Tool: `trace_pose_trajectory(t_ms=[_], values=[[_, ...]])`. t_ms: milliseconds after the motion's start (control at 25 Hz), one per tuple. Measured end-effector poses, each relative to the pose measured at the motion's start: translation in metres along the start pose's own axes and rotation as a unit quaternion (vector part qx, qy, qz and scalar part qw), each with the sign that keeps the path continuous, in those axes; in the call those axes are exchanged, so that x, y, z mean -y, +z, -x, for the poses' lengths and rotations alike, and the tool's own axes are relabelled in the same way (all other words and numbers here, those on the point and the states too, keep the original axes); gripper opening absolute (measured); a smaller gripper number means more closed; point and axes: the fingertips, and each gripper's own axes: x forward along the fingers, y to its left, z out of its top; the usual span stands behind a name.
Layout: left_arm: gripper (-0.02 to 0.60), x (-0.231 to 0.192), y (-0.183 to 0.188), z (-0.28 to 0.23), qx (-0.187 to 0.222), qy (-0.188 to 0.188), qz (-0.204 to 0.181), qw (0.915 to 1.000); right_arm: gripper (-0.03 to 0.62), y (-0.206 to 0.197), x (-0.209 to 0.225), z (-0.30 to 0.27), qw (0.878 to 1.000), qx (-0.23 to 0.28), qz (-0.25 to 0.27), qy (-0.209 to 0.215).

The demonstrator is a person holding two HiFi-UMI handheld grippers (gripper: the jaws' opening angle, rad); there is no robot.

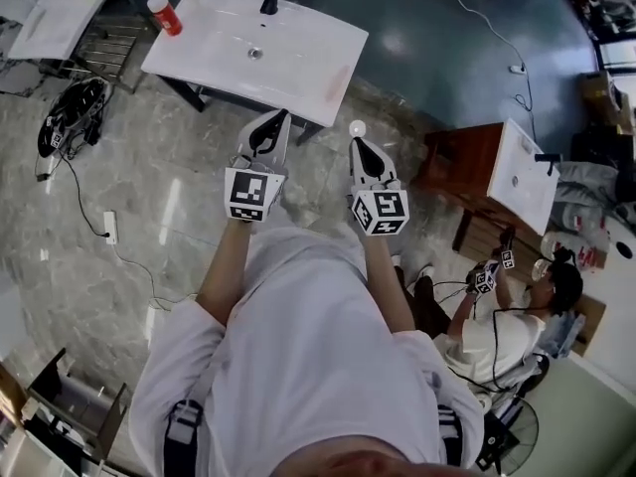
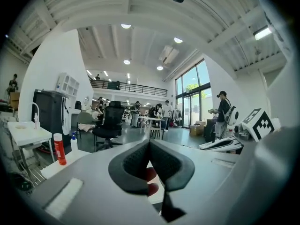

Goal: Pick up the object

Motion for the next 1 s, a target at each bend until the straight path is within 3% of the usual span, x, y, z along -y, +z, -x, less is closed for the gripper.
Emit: trace_pose_trajectory(t_ms=[160,400,760,1000], values=[[0.000,-0.026,-0.013,-0.017,-0.011,0.012,0.012,0.9998,0.003,-0.004,0.011,-0.034,1.000,-0.015,-0.009,-0.006],[0.000,-0.033,-0.014,-0.041,-0.019,0.024,0.005,0.9995,0.003,-0.007,0.039,-0.071,0.999,-0.026,-0.012,-0.013],[0.000,-0.037,-0.024,-0.043,-0.037,0.045,0.018,0.9981,0.005,-0.064,0.065,-0.136,0.993,-0.118,-0.005,-0.030],[0.000,-0.049,-0.024,-0.035,-0.042,0.061,0.014,0.9971,0.142,-0.102,0.065,-0.169,0.984,-0.175,-0.028,-0.032]])
